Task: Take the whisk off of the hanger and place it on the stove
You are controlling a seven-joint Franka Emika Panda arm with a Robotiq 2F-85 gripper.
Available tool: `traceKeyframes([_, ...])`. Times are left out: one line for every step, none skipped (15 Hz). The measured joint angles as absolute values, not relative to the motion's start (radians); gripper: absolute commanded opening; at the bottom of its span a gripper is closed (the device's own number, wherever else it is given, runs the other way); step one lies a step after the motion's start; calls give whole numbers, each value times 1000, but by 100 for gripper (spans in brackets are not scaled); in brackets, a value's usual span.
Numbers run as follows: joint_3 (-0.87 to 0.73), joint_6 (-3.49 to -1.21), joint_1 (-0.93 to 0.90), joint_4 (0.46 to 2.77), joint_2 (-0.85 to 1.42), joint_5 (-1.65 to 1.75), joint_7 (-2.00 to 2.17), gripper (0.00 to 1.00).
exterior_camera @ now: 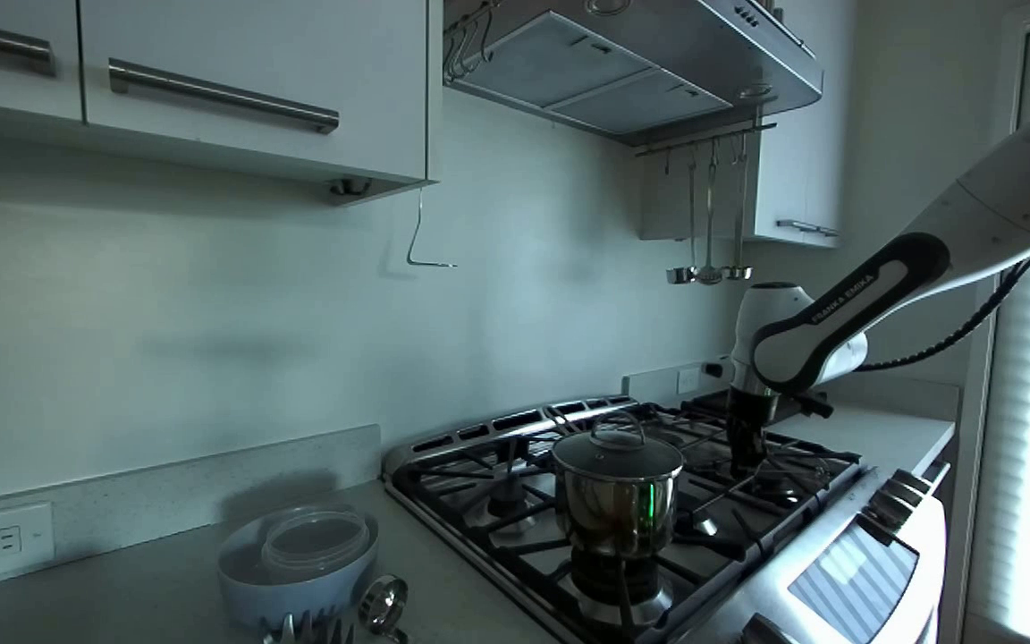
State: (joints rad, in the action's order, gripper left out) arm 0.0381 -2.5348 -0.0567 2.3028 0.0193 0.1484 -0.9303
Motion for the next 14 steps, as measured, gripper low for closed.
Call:
traceKeyframes([38, -2536, -57, 2303, 21, 149, -927, 38])
traceKeyframes([38, -2537, -57, 2303, 22, 149, -925, 43])
traceKeyframes([38, -2541, -56, 2302, 23, 150, -924, 49])
traceKeyframes([38, -2550, -55, 2302, 23, 150, -923, 58])
traceKeyframes([38, -2559, -53, 2301, 23, 150, -923, 64])
traceKeyframes([38, -2569, -52, 2301, 24, 150, -923, 73])
traceKeyframes([37, -2578, -50, 2301, 24, 150, -923, 79])
traceKeyframes([37, -2587, -48, 2300, 24, 150, -923, 86])
traceKeyframes([37, -2597, -46, 2300, 24, 150, -923, 95])
traceKeyframes([37, -2606, -44, 2300, 24, 150, -923, 99])
traceKeyframes([37, -2613, -43, 2299, 24, 150, -922, 100])
traceKeyframes([37, -2618, -42, 2298, 24, 150, -922, 100])
traceKeyframes([37, -2620, -41, 2297, 23, 150, -922, 100])
traceKeyframes([37, -2620, -40, 2297, 21, 150, -922, 100])
